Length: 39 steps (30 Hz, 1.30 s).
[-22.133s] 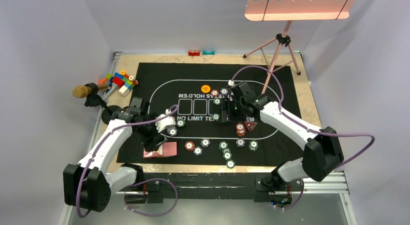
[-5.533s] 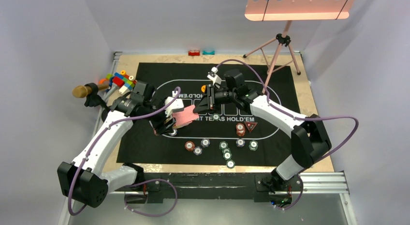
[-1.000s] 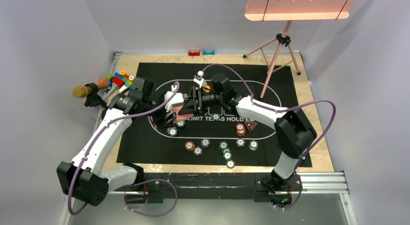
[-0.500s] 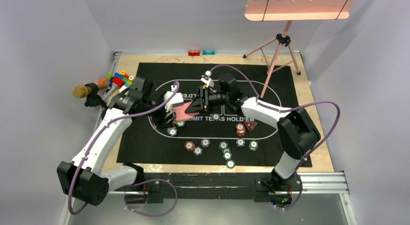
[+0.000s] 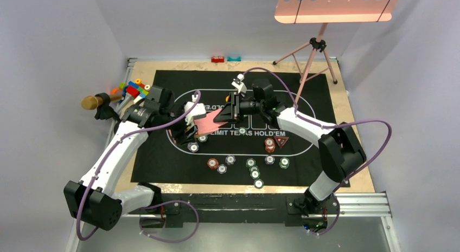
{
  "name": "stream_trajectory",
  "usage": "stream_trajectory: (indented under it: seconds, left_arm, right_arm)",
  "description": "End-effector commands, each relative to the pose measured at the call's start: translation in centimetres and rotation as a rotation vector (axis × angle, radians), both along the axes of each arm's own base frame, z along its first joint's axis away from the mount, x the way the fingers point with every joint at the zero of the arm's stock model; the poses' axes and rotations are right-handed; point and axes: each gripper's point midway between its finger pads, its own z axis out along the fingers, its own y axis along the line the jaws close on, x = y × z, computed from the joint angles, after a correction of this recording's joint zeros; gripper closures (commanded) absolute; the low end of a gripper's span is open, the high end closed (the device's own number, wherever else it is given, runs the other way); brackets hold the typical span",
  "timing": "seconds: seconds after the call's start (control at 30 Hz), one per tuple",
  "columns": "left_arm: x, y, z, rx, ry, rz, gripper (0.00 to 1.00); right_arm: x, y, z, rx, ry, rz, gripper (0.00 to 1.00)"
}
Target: Distribute texas hold em gaming equipment
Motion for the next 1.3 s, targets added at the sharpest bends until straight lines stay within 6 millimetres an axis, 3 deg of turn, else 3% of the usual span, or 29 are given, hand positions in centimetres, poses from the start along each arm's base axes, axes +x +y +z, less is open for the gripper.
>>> stream_trajectory:
  seconds: [0.0,0.17,0.5,0.7,0.9,1.07,1.27]
  left_arm:
    - [0.6,-0.9,1.9,-0.069,-0.061,-0.010,1.00]
    - [0.6,-0.8,1.8,-0.072,-0.058,-0.008,1.00]
    - [0.4,-0.7,1.5,-0.079,-0.054,-0.005,1.00]
    - [0.2,-1.1,1.2,-0.112,-0.026,0.000,1.00]
    - [0.1,-1.6,1.4,-0.149,-0.004,-0.003,1.00]
    - [0.1,-1.7,1.6,-0.153,-0.008,-0.005,1.00]
    - [-0.1,-1.6,2.0,-0.150,-0.017,-0.010,1.00]
  right_arm:
    - [0.2,-0.9,1.9,0.025,-0.055,-0.001,0.74]
    - [0.6,-1.5,2.7,0.021,-0.075,-0.012,0.84]
    - [1.8,-2.6,3.9,0.008,-0.114,-0.026,0.82]
    - [4.2,-5.1,6.0,0.029,-0.152,-0.106,0.90]
    - [7.3,-7.1,6.3,0.022,-0.156,-0.185,0.97]
    - [12.8,-10.2,3.6,-0.076,-0.165,-0.350,1.00]
    - [20.4,-13.2,-4.0,-0.340,-0.133,-0.496,1.00]
